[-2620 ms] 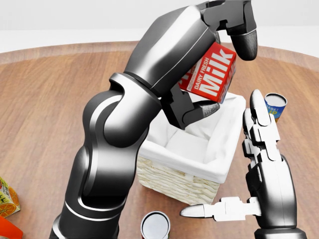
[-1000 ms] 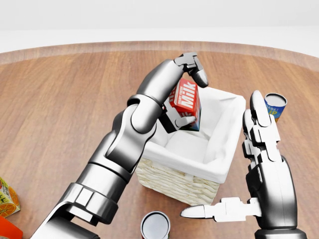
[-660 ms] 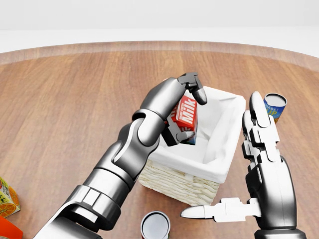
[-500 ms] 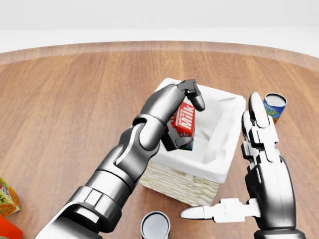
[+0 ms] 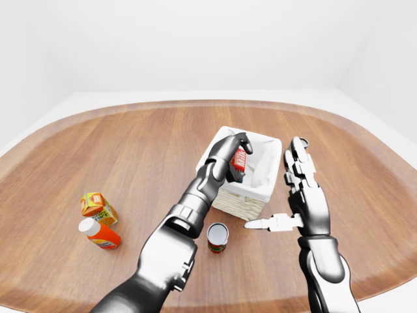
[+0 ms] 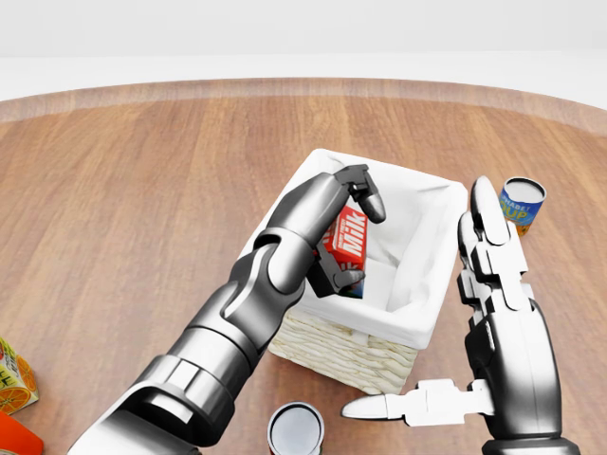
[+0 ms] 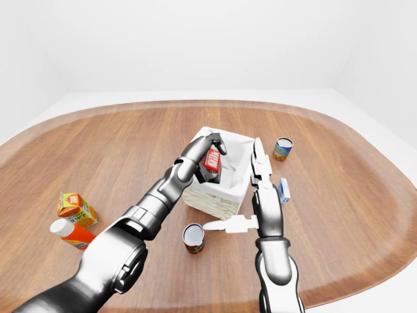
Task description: Pick the milk and place it in the basket.
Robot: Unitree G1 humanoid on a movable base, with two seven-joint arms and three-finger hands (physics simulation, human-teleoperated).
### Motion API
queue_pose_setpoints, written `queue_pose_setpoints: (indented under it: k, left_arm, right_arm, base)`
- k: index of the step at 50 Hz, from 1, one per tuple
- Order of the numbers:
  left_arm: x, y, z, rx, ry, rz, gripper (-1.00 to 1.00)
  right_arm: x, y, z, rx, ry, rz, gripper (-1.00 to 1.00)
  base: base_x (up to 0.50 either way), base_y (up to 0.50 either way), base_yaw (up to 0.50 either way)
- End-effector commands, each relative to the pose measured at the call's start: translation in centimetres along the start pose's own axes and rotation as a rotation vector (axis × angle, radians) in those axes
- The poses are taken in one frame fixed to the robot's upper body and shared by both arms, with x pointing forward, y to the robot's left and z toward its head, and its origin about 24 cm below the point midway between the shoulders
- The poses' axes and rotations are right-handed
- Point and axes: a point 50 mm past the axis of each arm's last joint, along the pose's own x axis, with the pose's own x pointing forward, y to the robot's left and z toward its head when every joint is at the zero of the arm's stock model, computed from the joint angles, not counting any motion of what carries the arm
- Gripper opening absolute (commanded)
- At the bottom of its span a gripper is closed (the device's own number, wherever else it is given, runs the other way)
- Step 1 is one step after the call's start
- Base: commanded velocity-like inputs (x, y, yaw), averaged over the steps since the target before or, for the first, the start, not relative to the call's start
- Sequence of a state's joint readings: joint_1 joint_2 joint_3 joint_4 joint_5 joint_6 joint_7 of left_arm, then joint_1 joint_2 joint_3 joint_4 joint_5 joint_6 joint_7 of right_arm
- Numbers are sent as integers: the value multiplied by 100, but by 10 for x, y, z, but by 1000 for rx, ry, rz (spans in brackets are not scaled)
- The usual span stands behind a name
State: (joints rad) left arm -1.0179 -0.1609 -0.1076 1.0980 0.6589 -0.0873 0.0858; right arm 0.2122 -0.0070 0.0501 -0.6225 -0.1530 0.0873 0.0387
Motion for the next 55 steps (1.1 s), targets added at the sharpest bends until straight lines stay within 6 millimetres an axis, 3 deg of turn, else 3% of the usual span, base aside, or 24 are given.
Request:
queue_pose_setpoints:
  k: [1, 6, 7, 27, 30, 35, 45, 55]
  left_arm:
    - [0, 1, -5, 12, 23, 59, -100]
    - [0, 3, -4, 16, 21, 90, -100]
    - [1, 4, -2, 14, 19, 97, 100]
    - [-2, 12, 19, -40, -90, 117, 100]
    - [-8, 23, 35, -126, -165, 150, 100]
    - [-24, 28, 42, -213, -188, 162, 100]
    - [-58, 22, 35, -321, -228, 177, 100]
    - [-61, 27, -4, -388, -118, 196, 100]
  right_arm:
    - [0, 0, 1, 0, -5, 2, 100]
    - [0, 0, 1, 0, -3, 3, 100]
    - [0, 0, 1, 0, -2, 3, 100]
    - [0, 1, 2, 0, -7, 2, 100]
    - [0, 1, 1, 1, -5, 2, 100]
    - [0, 0, -1, 0, 2, 2, 100]
    - [0, 2, -1, -3, 5, 6, 100]
    - [0, 3, -2, -4, 8, 8, 100]
  base:
    - [0, 0, 0]
    - [0, 0, 0]
    - [0, 0, 0]
    - [0, 0, 0]
    - [0, 0, 0]
    - [0, 0, 0]
    - [0, 0, 0]
    - [0, 0, 0]
